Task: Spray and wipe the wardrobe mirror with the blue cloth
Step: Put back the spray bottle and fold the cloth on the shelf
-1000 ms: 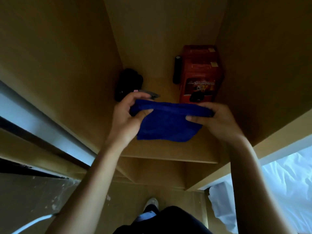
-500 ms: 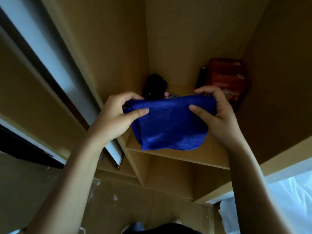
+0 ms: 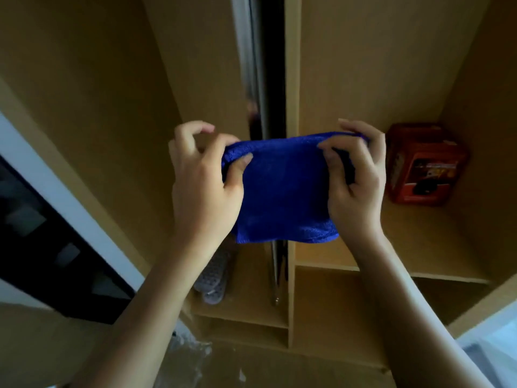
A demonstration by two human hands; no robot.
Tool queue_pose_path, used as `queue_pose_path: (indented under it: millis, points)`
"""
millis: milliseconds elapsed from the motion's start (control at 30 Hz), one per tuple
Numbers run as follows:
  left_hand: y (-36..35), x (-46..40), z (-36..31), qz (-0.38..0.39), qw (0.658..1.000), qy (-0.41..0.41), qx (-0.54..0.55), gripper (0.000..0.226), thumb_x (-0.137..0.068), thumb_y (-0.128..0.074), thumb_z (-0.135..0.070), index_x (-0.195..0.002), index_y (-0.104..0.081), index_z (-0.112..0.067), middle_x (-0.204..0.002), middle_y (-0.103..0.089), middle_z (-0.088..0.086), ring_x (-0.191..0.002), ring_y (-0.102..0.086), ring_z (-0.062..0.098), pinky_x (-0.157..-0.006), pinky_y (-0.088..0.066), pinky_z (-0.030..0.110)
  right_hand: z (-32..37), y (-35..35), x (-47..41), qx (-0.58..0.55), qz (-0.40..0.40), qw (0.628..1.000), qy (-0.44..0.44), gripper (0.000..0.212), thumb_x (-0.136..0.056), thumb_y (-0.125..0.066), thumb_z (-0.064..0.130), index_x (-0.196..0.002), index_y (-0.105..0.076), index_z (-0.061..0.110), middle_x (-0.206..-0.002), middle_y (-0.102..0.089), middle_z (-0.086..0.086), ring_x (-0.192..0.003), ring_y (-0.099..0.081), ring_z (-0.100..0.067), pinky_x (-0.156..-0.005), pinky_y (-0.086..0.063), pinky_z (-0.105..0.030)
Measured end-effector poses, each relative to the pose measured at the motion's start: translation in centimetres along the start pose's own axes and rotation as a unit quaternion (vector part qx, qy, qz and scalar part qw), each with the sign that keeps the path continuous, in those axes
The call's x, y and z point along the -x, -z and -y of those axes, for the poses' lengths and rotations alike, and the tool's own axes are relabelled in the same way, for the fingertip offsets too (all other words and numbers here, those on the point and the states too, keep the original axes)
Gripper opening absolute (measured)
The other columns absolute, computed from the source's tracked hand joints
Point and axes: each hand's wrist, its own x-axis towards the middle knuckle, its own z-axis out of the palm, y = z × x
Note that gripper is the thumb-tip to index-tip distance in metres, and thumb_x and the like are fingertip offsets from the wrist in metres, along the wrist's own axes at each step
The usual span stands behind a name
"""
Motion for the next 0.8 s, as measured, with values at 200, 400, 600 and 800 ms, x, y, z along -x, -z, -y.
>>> queue_pose_path:
  millis: [200, 400, 600, 800]
  points:
    - [3.4, -2.9, 3.5, -0.023, 0.997, -0.029, 0.069, 0.019, -0.096, -0.056, -0.023, -0.11, -0.063, -0.012, -0.104, -0.062, -0.003, -0.09, -0.056, 0.008, -0.07, -0.047, 0.017, 4.7, -4.2, -1.1, 0.065, 0.002, 0.997, 0.033, 0.023, -0.091, -0.049, 0.001, -0.086, -0.071, 0.005, -0.13, -0.049, -0.022, -0.123, -0.042, -0.013, -0.101, -0.035, -0.009]
    - [4.0, -7.1, 3.2, -0.101, 0.985, -0.063, 0.124, 0.019, -0.095, -0.055, -0.016, -0.111, -0.063, -0.009, -0.105, -0.062, 0.0, -0.093, -0.055, 0.008, -0.077, -0.045, 0.012, 8.2, -4.3, -5.0, 0.101, 0.005, 0.994, 0.035, 0.015, -0.091, -0.059, 0.006, -0.104, -0.065, 0.005, -0.136, -0.04, -0.017, -0.116, -0.025, 0.025, -0.091, -0.027, 0.005]
    - [5.4, -13.2, 0.3, -0.189, 0.961, -0.089, 0.181, 0.021, -0.095, -0.058, -0.018, -0.115, -0.058, -0.01, -0.109, -0.06, -0.001, -0.099, -0.057, 0.009, -0.084, -0.051, 0.021, 10.3, -4.6, -11.7, 0.136, -0.037, 0.986, 0.093, 0.042, -0.081, -0.077, 0.029, -0.11, -0.059, 0.006, -0.137, -0.035, -0.016, -0.103, -0.026, 0.022, -0.083, -0.027, 0.009]
    - [7.0, -19.5, -2.0, -0.258, 0.938, -0.125, 0.193, 0.022, -0.095, -0.056, -0.021, -0.112, -0.054, -0.007, -0.103, -0.06, 0.001, -0.093, -0.059, 0.012, -0.081, -0.053, 0.029, 12.1, -4.7, -19.7, 0.12, -0.083, 0.977, 0.152, 0.042, -0.083, -0.073, 0.038, -0.109, -0.057, 0.01, -0.136, -0.035, -0.013, -0.108, -0.024, 0.032, -0.076, -0.037, 0.003]
